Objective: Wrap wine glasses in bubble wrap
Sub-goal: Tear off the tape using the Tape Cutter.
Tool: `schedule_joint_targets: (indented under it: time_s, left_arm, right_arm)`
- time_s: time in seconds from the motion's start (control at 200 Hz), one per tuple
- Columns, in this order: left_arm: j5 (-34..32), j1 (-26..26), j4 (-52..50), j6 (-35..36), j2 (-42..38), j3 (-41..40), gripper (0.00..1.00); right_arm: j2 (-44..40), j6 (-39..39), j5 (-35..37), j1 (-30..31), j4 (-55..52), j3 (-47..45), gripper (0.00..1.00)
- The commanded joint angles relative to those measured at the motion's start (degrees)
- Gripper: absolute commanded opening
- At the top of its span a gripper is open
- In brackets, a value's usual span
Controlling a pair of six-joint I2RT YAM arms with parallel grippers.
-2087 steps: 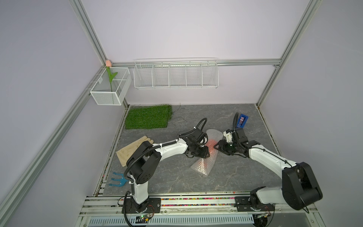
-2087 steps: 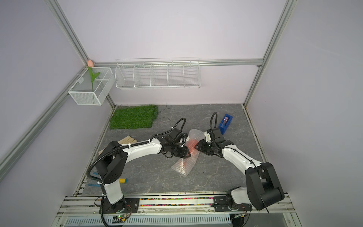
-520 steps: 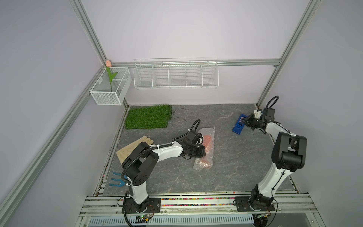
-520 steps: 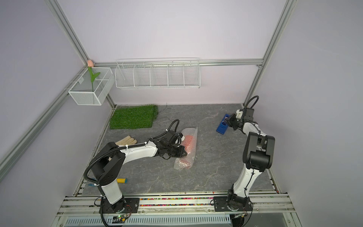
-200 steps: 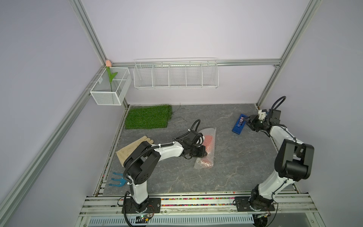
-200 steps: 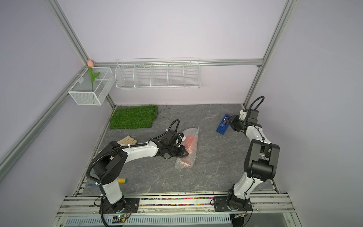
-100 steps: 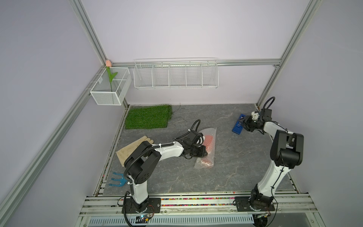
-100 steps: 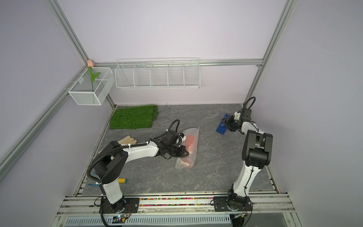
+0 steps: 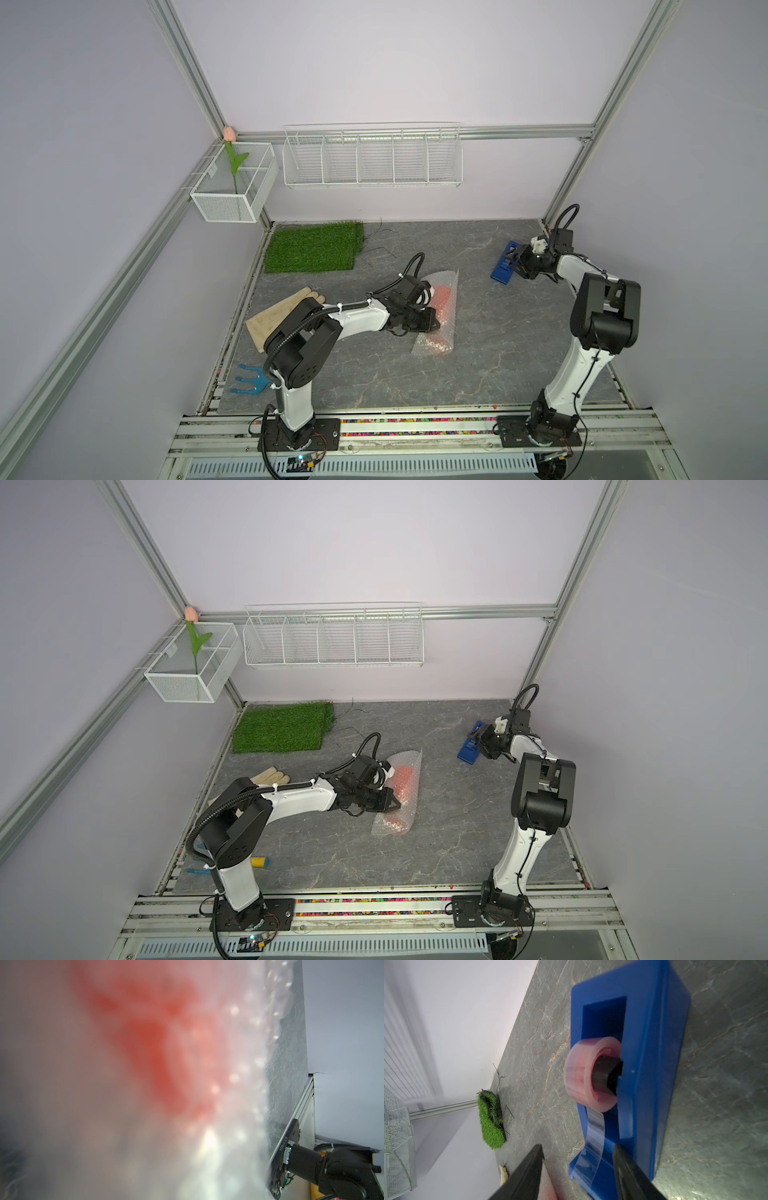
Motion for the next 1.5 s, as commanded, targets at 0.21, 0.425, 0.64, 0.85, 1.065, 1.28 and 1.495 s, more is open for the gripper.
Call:
schedule_joint_targets:
  time_s: [0.21,0.425,0.64,0.85,1.065,1.28,1.495]
  left_arm:
    - [-2.78,-0.09,-5.39,0.52,3.43,-1.25,0.11]
    - [-2.84,-0.07,-5.47,0.47,3.57,-1.07,0.11]
    - [-2.74,-0.11,-5.73,0.61,3.78,-0.89,0.11]
    - [-2.74,-0.1,-6.04,0.74,3.93,-0.45,0.11]
    - [-2.8,-0.12,-6.57,0.91,4.18,0.06,0.11]
    - [-2.83,-0.1,-7.03,1.15,4.4,0.68,0.12]
    - [-2.85,-0.05,-7.46,1.26,4.46,0.87,0.12]
  right_arm:
    - [4.08,-0.68,0.74,0.63,-2.63,3.43,0.57]
    - [5.19,-0.01,0.57,1.1,-2.66,3.91,0.58]
    - [6.02,0.99,-0.81,1.32,-1.41,4.1,0.58]
    - [6.43,3.1,-3.96,1.36,1.59,2.94,0.58]
    - [4.88,4.19,-4.77,1.37,3.96,0.6,0.58]
    - [5.07,6.39,-5.91,1.33,7.89,-1.33,0.57]
    - [4.73,6.7,-6.16,1.29,9.01,-2.4,0.54]
